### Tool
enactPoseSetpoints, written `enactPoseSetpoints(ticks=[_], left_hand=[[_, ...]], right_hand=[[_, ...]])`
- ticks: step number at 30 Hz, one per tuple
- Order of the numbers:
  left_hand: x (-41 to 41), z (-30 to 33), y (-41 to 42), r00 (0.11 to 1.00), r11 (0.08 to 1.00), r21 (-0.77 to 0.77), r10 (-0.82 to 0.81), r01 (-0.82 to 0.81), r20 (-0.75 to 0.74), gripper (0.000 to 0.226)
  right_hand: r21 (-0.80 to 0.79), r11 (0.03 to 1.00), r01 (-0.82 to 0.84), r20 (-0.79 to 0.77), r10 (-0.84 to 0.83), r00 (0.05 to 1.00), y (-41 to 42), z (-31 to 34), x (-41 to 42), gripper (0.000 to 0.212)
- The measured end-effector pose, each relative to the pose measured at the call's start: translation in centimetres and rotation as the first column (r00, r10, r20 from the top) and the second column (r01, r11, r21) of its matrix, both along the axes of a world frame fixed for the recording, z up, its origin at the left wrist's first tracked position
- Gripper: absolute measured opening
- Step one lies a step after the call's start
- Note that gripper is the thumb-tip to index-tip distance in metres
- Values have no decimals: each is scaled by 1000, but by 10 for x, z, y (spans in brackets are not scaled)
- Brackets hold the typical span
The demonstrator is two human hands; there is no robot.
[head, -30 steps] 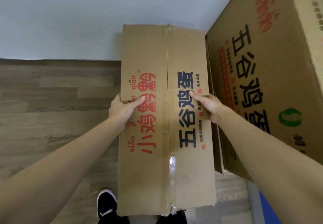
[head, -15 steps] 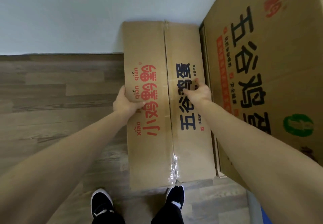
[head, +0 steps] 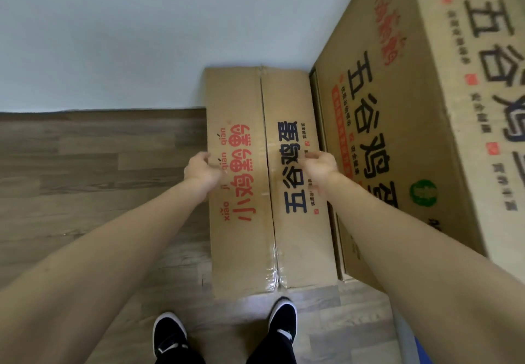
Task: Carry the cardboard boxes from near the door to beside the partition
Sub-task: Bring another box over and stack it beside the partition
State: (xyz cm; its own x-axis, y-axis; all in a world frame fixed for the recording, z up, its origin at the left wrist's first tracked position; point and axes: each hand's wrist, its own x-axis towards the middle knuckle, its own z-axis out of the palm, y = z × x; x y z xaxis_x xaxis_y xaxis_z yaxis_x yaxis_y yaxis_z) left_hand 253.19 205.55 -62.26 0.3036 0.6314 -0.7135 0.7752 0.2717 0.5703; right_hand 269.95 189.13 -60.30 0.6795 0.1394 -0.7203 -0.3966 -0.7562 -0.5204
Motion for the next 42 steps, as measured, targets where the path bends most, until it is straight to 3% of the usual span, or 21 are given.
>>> enactPoseSetpoints(ticks=[5,8,12,15,19,24,28,34,38,42], left_hand=[[-7,130,20,994,998,54,32,-38,106,37],[-22,226,19,981,996,73,43,-58,190,7],[-53,327,-4,966,988,141,23,-61,257,20],[-87,391,-34,957,975,216,-22,-43,290,19],[-147,458,-85,951,952,306,-66,-31,302,16],[-248,531,-165,949,906,403,-6,-128,314,16],[-338,580,-223,939,849,491,19,-197,344,20],[-466,633,-272,910,766,536,152,-355,385,19],[-572,656,-305,826,692,484,312,-536,470,22],[-711,669,-358,626,555,337,490,-760,606,27]], right_hand=[[107,994,-13,12,12,1000,3,134,-19,41],[178,983,-51,56,41,998,0,231,-40,36],[172,969,-175,217,136,967,-11,341,-79,23],[56,938,-343,405,292,866,-31,409,-113,20],[-3,876,-481,490,421,763,-74,479,-164,21],[67,795,-603,550,475,687,-145,546,-234,16],[-2,672,-740,614,585,530,-188,592,-297,22],[-31,517,-856,604,692,396,-201,648,-395,24],[76,419,-905,619,691,372,-199,687,-493,21],[292,312,-904,538,728,425,-207,703,-632,27]])
